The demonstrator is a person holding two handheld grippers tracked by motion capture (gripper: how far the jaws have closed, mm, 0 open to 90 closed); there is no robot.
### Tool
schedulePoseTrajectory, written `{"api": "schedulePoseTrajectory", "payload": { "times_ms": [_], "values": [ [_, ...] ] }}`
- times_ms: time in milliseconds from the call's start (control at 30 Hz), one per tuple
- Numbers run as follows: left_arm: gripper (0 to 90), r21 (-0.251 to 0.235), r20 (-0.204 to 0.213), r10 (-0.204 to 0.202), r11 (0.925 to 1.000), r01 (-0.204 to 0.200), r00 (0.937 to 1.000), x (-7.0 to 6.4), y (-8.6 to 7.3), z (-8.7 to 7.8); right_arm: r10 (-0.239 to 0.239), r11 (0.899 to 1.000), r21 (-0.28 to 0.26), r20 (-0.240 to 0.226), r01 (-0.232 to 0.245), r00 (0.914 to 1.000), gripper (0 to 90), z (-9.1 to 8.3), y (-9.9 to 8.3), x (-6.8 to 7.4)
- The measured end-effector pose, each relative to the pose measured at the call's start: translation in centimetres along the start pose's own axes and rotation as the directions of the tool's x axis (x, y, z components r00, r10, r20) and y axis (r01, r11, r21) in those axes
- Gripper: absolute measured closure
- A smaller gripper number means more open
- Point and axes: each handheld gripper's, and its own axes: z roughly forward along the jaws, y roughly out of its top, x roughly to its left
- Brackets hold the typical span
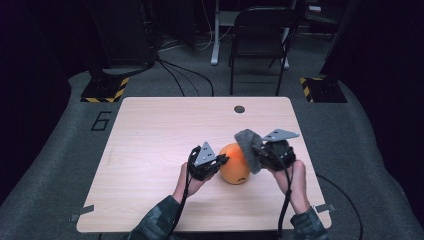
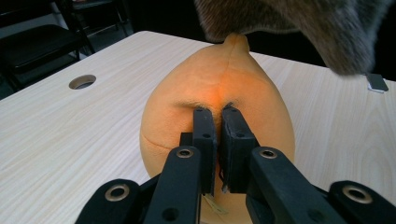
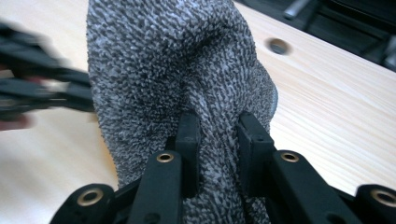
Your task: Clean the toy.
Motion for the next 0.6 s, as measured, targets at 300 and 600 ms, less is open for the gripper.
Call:
{"api": "schedulePoseTrajectory", "payload": {
  "times_ms": [300, 600],
  "values": [
    [85.8, 0.019, -0.025, 0.054, 0.9984, -0.054, 0.9982, -0.5, -0.2, 0.2, -0.115, 0.991, 0.079, 0.059, 0.11, 0.9916, 73.0, 3.5, 0.0, 3.4],
    [85.8, 0.022, -0.019, 0.038, 0.999, -0.037, 0.9991, -0.1, -0.4, 0.3, -0.054, 0.991, 0.128, 0.2, 0.028, 0.9783, 72.8, 4.3, -1.5, -0.6]
  ]
}}
